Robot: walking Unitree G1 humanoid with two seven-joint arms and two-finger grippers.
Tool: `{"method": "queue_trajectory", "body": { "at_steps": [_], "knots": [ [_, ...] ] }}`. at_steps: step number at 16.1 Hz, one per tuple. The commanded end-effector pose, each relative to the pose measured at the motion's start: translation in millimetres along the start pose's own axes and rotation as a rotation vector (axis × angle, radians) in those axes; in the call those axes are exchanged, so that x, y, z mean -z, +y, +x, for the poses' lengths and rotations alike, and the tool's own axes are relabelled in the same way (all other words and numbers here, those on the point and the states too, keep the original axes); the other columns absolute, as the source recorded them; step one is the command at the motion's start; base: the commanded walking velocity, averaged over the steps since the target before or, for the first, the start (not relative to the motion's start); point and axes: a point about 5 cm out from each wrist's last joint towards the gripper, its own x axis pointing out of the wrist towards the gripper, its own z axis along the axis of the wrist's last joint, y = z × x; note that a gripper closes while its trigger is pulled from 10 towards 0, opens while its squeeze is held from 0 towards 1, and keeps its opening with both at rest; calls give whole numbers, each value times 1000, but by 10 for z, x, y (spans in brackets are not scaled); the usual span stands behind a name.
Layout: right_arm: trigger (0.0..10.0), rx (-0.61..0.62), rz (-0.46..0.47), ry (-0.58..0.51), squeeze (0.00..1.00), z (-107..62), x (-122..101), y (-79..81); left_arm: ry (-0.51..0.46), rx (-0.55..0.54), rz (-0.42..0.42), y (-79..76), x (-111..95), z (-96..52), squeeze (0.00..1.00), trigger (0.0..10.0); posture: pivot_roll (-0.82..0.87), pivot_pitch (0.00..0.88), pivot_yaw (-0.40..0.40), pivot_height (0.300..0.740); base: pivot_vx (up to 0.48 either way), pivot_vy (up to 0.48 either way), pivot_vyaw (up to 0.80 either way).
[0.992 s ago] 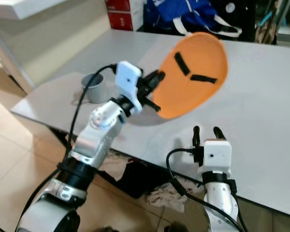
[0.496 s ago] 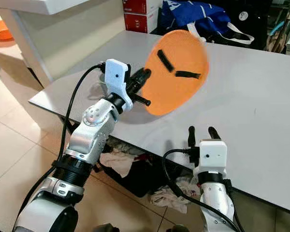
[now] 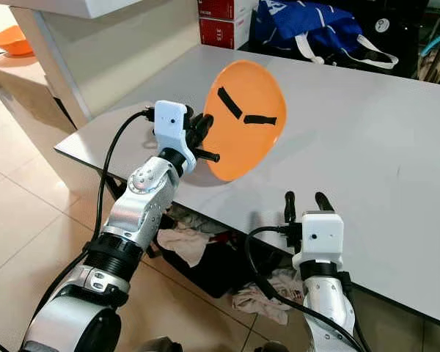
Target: Setting the table
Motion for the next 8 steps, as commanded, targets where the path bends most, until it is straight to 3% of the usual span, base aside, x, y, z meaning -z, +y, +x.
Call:
{"method": "queue_trajectory", "body": {
  "at_steps": [1, 8],
  "knots": [
    [10000, -6, 3, -17, 0, 9, -29, 14, -25, -15, 2, 8, -64, 36, 0, 0, -94, 0, 98, 707, 0, 0, 0],
    [10000, -7, 6, -16, 0, 17, -29, 23, 3, -5, 28, 10, 14, 38, 0, 0, -88, 0, 99, 707, 0, 0, 0]
  ]
}}
